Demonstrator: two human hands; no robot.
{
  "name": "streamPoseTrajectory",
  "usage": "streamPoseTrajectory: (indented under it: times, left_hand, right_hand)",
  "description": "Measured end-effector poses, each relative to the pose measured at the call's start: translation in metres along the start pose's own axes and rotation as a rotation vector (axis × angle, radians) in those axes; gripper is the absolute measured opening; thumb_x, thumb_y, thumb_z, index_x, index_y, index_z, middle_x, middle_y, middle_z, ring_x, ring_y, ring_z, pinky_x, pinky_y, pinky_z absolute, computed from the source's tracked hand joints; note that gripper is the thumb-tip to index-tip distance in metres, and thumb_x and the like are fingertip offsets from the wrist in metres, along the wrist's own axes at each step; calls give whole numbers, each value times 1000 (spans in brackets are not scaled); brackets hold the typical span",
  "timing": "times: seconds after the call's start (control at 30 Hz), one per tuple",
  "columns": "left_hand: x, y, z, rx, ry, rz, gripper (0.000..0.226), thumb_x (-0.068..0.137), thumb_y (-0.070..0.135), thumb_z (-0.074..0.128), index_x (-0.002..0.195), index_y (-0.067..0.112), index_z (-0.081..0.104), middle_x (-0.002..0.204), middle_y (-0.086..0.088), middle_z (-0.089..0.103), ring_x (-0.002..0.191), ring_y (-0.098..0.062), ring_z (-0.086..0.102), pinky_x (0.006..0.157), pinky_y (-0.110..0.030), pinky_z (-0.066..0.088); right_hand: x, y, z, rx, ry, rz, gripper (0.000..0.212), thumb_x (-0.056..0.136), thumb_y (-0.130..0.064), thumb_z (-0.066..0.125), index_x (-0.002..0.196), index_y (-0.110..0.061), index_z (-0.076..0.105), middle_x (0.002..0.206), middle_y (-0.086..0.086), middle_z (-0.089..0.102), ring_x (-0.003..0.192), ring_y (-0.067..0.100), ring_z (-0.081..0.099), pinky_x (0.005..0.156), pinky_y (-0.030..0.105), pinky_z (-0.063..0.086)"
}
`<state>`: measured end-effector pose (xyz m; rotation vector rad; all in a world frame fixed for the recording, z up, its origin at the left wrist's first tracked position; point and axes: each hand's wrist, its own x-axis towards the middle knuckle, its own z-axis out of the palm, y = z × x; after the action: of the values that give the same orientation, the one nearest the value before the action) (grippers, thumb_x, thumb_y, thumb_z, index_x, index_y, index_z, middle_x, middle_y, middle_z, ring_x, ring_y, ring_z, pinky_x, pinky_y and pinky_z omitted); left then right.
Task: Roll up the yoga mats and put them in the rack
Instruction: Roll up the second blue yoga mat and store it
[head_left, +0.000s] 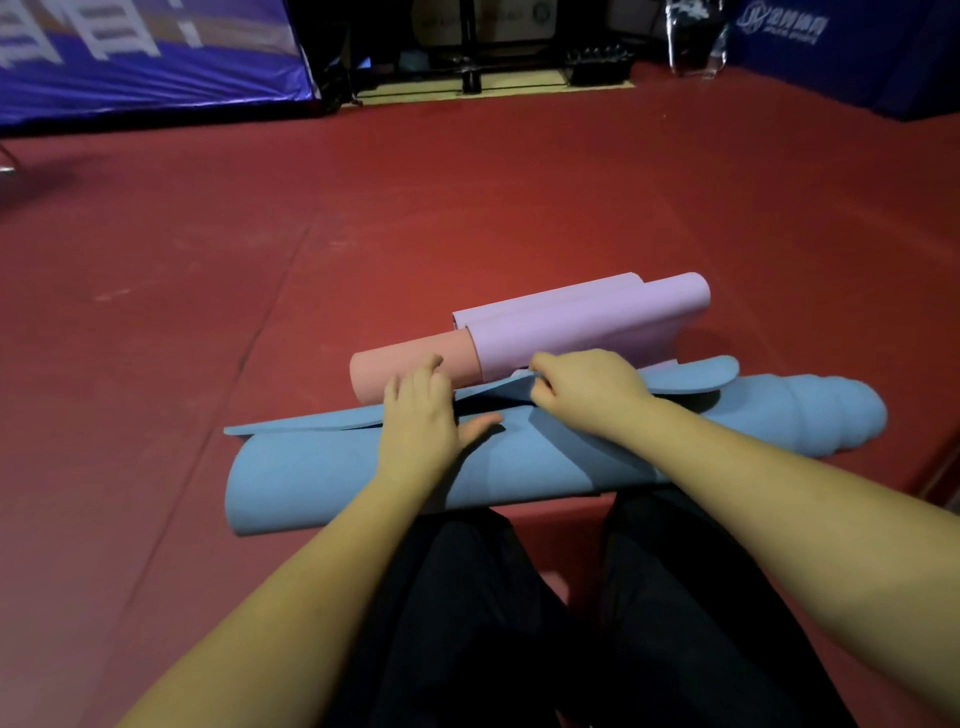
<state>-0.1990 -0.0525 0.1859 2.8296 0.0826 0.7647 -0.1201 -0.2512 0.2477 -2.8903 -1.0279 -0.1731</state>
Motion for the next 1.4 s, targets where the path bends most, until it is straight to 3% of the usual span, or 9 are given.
streamPoseTrajectory:
  times: [0.07, 0.17, 0.27, 0.47, 0.6, 0.87, 1.17, 1.27, 1.4]
  left_hand:
    - [3, 0, -5, 21, -145, -99, 75, 76, 79, 36, 97, 10, 56, 87, -6, 64, 88, -33, 60, 86, -46, 41]
    - [9, -1, -10, 106, -241, -108, 70, 80, 83, 26, 81, 16, 50, 67, 4, 51, 69, -28, 54, 58, -37, 31]
    - [14, 0, -9, 94, -294, -124, 58, 91, 69, 39, 83, 15, 58, 80, -1, 63, 77, -28, 57, 59, -36, 31]
    - [22, 4, -8, 146, -358, -141, 63, 94, 68, 37, 90, 14, 68, 83, -6, 70, 82, -29, 64, 61, -35, 38]
    - [26, 3, -11, 141, -397, -155, 60, 94, 67, 40, 89, 15, 68, 83, -8, 70, 85, -30, 64, 61, -35, 36]
    - [24, -41, -36, -158, -655, -137, 45, 89, 58, 62, 123, 30, 63, 114, 8, 67, 103, -18, 60, 76, -30, 40]
    - [37, -63, -47, 287, -666, 141, 25, 104, 33, 38, 112, 19, 57, 103, -8, 67, 80, -28, 53, 66, -38, 43]
    - [42, -78, -49, 203, -706, 18, 35, 102, 23, 41, 132, 26, 57, 125, -7, 64, 106, -33, 59, 83, -38, 47]
    - [45, -111, -48, 171, -710, -225, 37, 97, 18, 45, 128, 26, 62, 124, -12, 65, 107, -34, 59, 86, -40, 49]
  right_hand:
    - [-8, -5, 3, -15, 25, -9, 20, 94, -29, 43, 101, -16, 56, 85, 4, 65, 79, 31, 57, 58, 35, 33]
    - [-27, -9, 22, 59, 65, -21, 23, 93, -31, 45, 102, -15, 60, 92, 3, 59, 90, 27, 54, 63, 36, 38]
    - [-48, -5, 50, 72, 86, -62, 51, 81, -51, 44, 111, -15, 64, 109, 5, 65, 100, 30, 59, 81, 40, 52]
    - [-49, -11, 57, -97, -64, -14, 106, 64, -86, 30, 139, -13, 51, 125, 6, 59, 112, 29, 55, 97, 45, 43]
    - [-31, -16, 48, -32, -14, 75, 95, 78, -78, 11, 137, -17, 54, 121, 3, 56, 111, 27, 50, 93, 44, 39]
    - [-13, -13, 63, 48, 20, 143, 73, 81, -67, 13, 98, -18, 64, 100, 4, 63, 100, 29, 57, 87, 39, 40]
    - [-10, -1, 66, 2, 5, 97, 74, 79, -74, 9, 98, -23, 59, 97, 1, 66, 97, 27, 60, 78, 37, 39]
    - [-9, 2, 65, -5, 17, 93, 75, 78, -75, 9, 100, -23, 59, 96, 1, 67, 95, 27, 61, 75, 37, 36]
    - [-6, 2, 66, -5, -1, 88, 75, 80, -75, 11, 106, -24, 59, 99, 1, 67, 96, 27, 61, 76, 37, 36]
